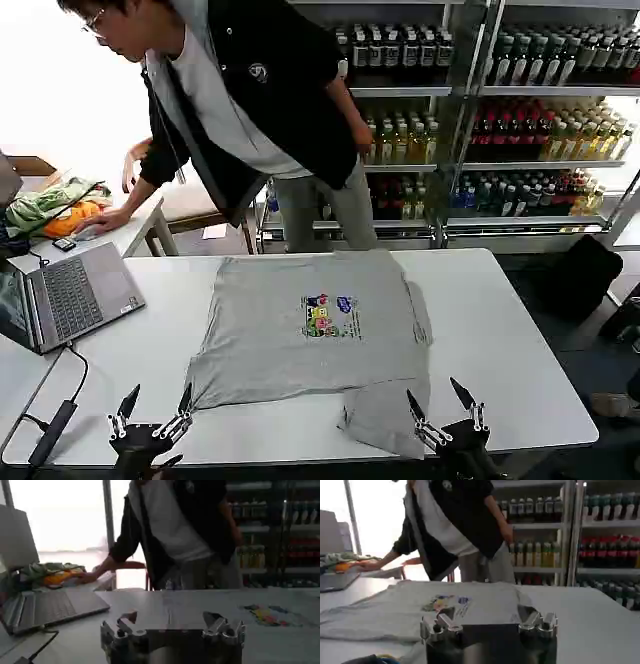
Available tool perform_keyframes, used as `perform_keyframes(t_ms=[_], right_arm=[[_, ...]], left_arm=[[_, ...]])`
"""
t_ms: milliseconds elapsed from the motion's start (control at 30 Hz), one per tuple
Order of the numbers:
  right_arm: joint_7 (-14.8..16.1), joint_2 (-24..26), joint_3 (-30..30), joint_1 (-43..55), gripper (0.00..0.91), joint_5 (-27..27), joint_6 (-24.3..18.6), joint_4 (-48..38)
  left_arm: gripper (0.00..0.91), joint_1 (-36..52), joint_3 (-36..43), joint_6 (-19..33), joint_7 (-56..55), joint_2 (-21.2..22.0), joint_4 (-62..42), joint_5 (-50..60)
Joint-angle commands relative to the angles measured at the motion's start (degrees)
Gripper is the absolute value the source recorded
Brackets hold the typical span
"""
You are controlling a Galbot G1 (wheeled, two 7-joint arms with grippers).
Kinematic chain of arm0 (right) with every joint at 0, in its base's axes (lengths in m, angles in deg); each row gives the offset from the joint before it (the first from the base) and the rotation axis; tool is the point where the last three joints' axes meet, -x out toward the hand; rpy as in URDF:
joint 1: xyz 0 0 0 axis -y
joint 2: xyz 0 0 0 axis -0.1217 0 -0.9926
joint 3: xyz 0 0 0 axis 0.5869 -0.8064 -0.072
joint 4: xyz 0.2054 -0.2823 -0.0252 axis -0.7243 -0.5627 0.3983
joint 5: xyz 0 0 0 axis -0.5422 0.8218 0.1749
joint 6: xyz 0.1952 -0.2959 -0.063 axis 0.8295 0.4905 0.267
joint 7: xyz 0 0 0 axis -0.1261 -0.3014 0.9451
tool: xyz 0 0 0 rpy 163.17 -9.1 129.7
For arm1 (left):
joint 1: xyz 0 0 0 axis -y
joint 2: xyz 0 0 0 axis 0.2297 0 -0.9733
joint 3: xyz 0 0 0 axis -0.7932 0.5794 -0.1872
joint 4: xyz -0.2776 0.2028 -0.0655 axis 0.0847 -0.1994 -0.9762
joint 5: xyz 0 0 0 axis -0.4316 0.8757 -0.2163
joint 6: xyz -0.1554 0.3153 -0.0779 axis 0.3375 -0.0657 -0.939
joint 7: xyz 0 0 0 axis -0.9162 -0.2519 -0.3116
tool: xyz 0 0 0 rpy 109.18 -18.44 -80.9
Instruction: Fold and organize the clothes.
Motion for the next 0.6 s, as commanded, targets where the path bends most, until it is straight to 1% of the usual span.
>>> perform_keyframes(t_ms=[33,100,133,200,300,400,467,600], right_arm=[[-3.83,0.51,-0.15,0.78,0.907,-1.66,15.42,3.14],[-4.96,0.55,-0.35,0.87,0.907,-1.68,18.02,3.77],[-5.56,0.33,-0.45,1.06,0.907,-1.59,20.65,4.13],[-6.76,-0.1,-0.82,1.23,0.907,-1.91,22.77,4.19],[-7.25,-0.17,-1.09,0.72,0.907,-2.41,22.77,4.31],[-8.84,-0.35,-1.62,-0.11,0.907,-2.45,22.83,4.26],[-8.92,-0.56,-2.04,-0.37,0.907,-2.91,22.79,3.97],[-10.2,-1.83,-2.59,-0.28,0.907,-3.33,22.84,4.35]], left_arm=[[0.907,2.95,-0.51,-24.55,-1.56,-6.68,2.56,-9.08],[0.907,3.59,0.29,-24.56,-1.76,-7.65,1.81,-8.29],[0.907,4.29,0.96,-24.59,-2.26,-8.27,1.25,-8.15],[0.907,5.4,1.58,-24.59,-2.4,-9.03,0.28,-8.16],[0.907,6.71,2.52,-24.58,-2.43,-10.39,-1.14,-8.38],[0.907,8.02,3.59,-24.58,-3.15,-12.13,-2.21,-10.58],[0.907,9.17,4.47,-24.59,-3.86,-13.2,-3.4,-12.01],[0.907,10.7,5.27,-24.58,-4.15,-13.65,-4.72,-13.23]])
